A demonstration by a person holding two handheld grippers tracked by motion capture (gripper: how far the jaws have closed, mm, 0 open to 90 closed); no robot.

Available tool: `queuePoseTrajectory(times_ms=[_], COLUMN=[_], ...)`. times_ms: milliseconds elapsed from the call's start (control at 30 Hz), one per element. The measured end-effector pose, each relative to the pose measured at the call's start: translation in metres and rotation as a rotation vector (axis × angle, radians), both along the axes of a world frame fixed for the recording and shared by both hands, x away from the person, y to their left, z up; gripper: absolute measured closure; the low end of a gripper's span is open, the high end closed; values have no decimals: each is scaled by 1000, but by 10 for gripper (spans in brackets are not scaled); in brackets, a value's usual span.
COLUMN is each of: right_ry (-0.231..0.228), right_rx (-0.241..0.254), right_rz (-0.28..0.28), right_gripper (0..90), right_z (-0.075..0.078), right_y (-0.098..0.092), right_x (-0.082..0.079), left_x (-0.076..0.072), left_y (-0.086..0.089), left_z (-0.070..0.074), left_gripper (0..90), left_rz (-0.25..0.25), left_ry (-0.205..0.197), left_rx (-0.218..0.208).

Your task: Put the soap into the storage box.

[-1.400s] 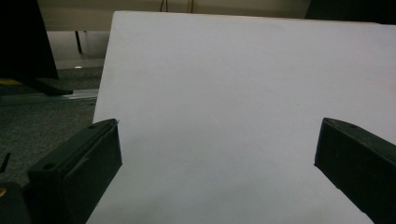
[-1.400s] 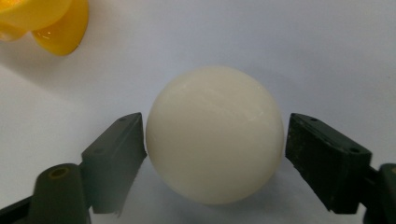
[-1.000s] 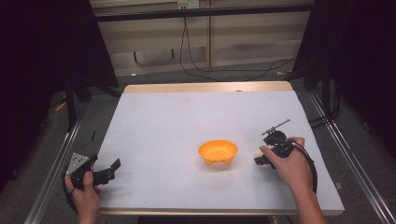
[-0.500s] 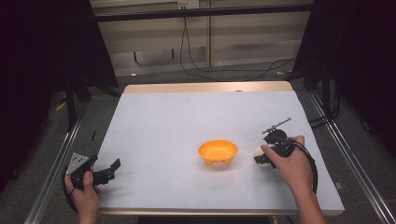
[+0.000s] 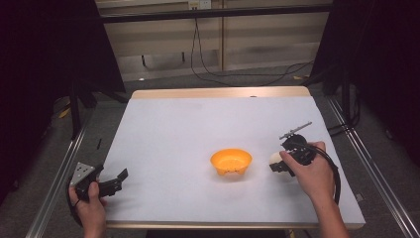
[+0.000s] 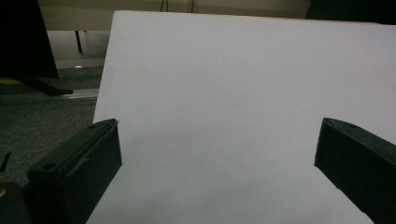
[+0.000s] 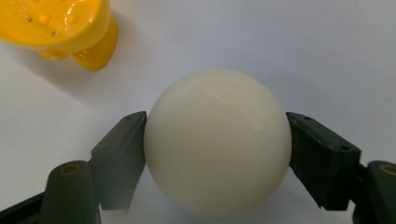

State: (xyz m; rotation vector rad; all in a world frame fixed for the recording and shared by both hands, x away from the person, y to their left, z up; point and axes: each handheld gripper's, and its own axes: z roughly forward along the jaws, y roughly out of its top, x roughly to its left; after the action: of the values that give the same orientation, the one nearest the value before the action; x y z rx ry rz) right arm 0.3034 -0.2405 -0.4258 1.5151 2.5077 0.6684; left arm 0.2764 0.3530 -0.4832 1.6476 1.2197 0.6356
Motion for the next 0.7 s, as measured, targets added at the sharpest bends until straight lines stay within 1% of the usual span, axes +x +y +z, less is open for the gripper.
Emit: queuePoseTrajectory(times_ms=[100,167,233,467,700], right_ry=[-11,-20,-17,-28,-38], right_rx=[8,0,4,15,11], right_rz=[4,10,11,34,51], right_gripper=[240,240,240,240,240], right_z=[6,8,10,19,29], right_y=[1,2,4,11,19], right_x=[0,1,1,4,7], left_x=[0,0,0,0,0], left_y=[0,0,0,0,0], left_z=[0,0,0,0,0], left_gripper=[5,5,5,4,5], left_rz=[0,0,-1,-1,-1], left_ry=[0,1,1,0,0], left_rx=[-1,-3,-4,-4,-6])
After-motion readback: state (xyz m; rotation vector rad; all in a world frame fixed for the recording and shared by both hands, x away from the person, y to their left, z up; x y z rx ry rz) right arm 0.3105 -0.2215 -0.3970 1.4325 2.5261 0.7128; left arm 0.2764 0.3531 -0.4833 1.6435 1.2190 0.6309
